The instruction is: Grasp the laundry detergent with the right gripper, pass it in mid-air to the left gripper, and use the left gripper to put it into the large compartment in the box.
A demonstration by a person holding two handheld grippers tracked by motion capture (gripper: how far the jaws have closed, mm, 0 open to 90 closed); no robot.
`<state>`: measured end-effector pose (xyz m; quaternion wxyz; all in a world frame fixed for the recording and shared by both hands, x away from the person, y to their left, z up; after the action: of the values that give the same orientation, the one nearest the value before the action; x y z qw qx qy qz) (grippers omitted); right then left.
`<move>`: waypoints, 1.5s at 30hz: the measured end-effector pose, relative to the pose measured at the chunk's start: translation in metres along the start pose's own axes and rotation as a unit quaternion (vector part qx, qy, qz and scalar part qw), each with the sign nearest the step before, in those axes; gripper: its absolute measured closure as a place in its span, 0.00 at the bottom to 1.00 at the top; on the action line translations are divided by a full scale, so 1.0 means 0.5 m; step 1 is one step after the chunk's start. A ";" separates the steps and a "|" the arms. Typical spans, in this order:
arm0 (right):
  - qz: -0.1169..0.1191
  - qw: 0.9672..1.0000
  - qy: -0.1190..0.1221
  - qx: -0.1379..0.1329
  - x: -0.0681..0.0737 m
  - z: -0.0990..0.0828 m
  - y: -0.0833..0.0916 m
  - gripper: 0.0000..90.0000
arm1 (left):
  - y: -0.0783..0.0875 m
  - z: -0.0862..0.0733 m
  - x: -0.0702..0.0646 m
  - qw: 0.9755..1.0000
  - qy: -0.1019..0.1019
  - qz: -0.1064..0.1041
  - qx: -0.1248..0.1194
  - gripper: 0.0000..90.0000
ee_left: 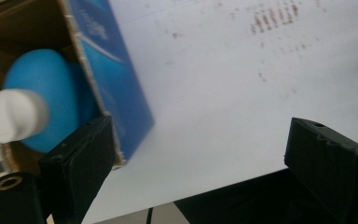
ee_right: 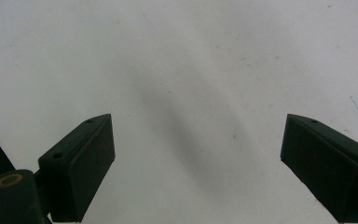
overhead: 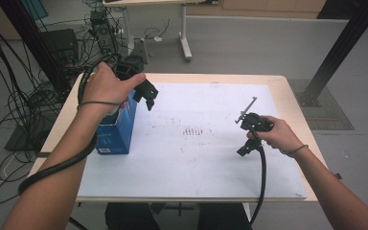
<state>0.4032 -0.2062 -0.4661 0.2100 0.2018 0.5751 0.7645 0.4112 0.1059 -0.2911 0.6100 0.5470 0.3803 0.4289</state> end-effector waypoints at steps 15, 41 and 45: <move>-0.009 1.000 -0.002 -0.005 0.005 -0.011 0.011 0.11 | -0.086 -0.010 -0.101 0.998 -0.050 -0.020 0.029 0.11; -0.010 1.000 0.002 -0.007 0.008 -0.006 0.012 0.11 | -0.201 -0.037 -0.132 0.997 -0.054 -0.014 0.055 0.11; -0.008 1.000 0.003 -0.007 0.009 -0.003 0.011 0.11 | -0.210 -0.039 -0.136 0.997 -0.054 -0.015 0.058 0.11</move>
<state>0.3981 -0.2062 -0.4608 0.2158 0.1937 0.5720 0.7673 0.3809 0.0452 -0.3979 0.6032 0.5979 0.3790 0.3673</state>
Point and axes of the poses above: each handheld gripper's, and its own axes: y roughly backward along the jaws, z roughly out of its top, x roughly to its left, the point moved 10 cm from there along -y, roughly forward along the jaws
